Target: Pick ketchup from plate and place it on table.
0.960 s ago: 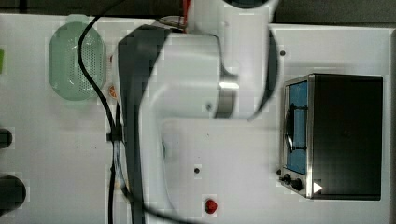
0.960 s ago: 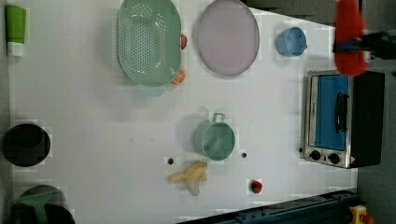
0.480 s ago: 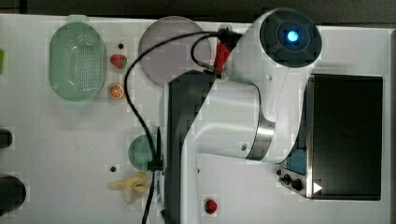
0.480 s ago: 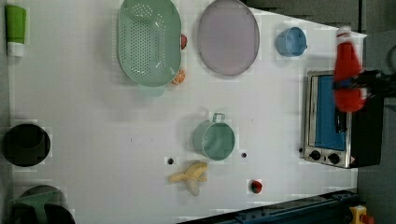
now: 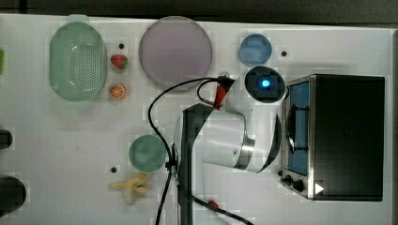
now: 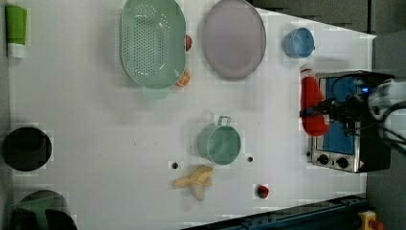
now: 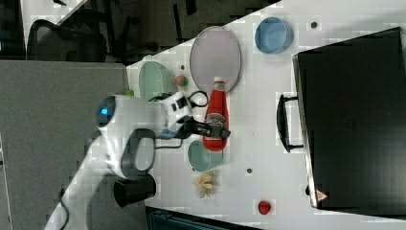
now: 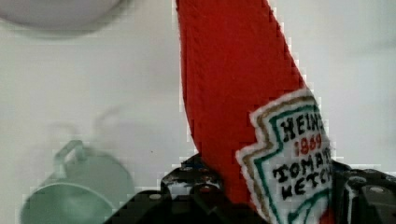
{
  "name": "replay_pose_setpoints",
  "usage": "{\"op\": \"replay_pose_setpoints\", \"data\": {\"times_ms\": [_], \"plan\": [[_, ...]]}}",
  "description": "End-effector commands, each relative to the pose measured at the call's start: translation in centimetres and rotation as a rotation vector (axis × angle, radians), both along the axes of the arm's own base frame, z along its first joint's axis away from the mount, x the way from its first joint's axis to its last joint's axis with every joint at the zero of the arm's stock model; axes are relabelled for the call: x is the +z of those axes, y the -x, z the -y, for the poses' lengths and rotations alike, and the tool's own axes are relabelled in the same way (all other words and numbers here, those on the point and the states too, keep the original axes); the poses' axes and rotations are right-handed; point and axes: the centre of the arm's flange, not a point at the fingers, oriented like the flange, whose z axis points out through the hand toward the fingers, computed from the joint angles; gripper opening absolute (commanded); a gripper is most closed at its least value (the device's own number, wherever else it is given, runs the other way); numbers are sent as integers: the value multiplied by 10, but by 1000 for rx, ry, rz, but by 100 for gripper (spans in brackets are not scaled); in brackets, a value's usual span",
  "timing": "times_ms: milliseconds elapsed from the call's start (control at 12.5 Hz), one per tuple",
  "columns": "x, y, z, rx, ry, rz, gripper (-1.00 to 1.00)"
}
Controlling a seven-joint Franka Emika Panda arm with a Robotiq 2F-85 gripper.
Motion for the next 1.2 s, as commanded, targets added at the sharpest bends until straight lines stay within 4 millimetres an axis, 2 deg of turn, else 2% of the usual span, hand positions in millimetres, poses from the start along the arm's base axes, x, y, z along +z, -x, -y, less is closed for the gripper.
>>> {"op": "replay_pose_setpoints", "data": {"times_ms": [80, 400, 640, 720, 880, 960, 1040, 1120, 1200], "plan": [[-18, -2, -9, -36, 12, 51, 19], [-73, 4, -10, -38, 12, 11, 19], [-91, 1, -11, -37, 16, 27, 19], [-90, -1, -11, -38, 18, 41, 25], [-82, -5, -12, -35, 21, 66, 67], [-70, -11, -15, -28, 21, 92, 89], [-60, -13, -16, -25, 20, 96, 100], [-47, -14, -18, -21, 17, 91, 100], [-26, -20, -20, -24, 19, 113, 100]]}}
